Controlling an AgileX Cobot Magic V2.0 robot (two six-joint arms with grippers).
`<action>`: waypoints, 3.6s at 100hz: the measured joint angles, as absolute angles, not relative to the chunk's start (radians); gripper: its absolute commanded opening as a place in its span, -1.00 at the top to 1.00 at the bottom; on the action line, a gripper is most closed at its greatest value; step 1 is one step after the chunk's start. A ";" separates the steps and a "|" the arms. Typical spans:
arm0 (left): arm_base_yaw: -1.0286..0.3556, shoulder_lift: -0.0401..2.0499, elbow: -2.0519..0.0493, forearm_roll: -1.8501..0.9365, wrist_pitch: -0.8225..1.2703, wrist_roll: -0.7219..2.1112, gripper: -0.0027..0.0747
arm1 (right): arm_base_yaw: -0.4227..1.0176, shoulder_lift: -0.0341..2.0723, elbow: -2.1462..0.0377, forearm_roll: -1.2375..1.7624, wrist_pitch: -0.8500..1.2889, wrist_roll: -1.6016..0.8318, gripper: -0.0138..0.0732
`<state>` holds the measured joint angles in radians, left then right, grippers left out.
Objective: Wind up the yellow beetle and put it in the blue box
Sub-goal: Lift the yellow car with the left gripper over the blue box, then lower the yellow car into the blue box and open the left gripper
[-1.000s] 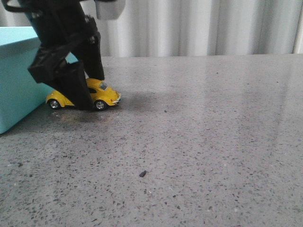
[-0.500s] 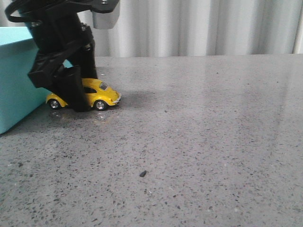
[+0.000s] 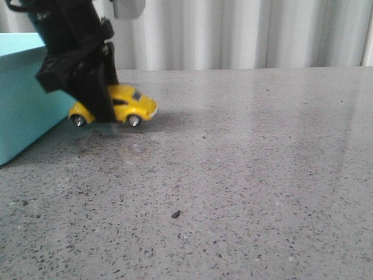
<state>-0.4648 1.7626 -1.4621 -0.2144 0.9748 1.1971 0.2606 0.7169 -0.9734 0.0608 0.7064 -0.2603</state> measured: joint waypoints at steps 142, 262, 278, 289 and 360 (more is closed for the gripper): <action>-0.029 1.601 -1.255 -0.235 0.878 0.885 0.56 | 0.261 0.717 -0.973 0.061 0.739 -0.260 0.80; -0.034 0.897 -0.853 -0.719 0.703 0.855 0.62 | 0.261 0.294 -0.556 -0.101 0.430 -0.260 0.81; -0.079 0.656 -0.628 -0.724 0.550 0.855 0.74 | 0.261 0.174 -0.436 -0.122 0.386 -0.260 0.81; -0.086 0.494 -0.489 -0.727 0.439 0.857 0.84 | 0.261 0.146 -0.394 -0.123 0.382 -0.260 0.81; -0.086 0.224 -0.249 -0.749 0.147 0.859 0.99 | 0.261 0.144 -0.365 -0.123 0.269 -0.260 0.81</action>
<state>-0.0855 0.2236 -0.2486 -0.7489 0.1466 0.8586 0.2606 0.1441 -0.3651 -0.1231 0.2692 -0.2603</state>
